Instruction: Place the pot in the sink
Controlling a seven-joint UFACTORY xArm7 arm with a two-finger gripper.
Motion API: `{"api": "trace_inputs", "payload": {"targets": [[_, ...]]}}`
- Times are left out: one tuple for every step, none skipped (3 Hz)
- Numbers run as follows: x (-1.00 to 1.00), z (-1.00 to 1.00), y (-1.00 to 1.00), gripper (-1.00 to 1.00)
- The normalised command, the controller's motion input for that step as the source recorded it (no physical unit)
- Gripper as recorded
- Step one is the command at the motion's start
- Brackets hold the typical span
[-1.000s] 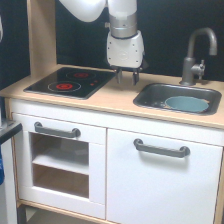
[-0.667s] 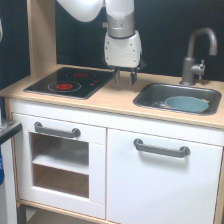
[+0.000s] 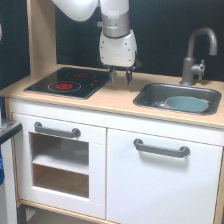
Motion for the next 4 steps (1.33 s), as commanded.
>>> {"api": "trace_inputs", "payload": {"targets": [[-0.37, 0.49, -0.12, 1.00], [-0.45, 0.63, -0.17, 1.00], [-0.43, 0.63, -0.19, 1.00], [-0.39, 0.62, -0.22, 1.00]]}}
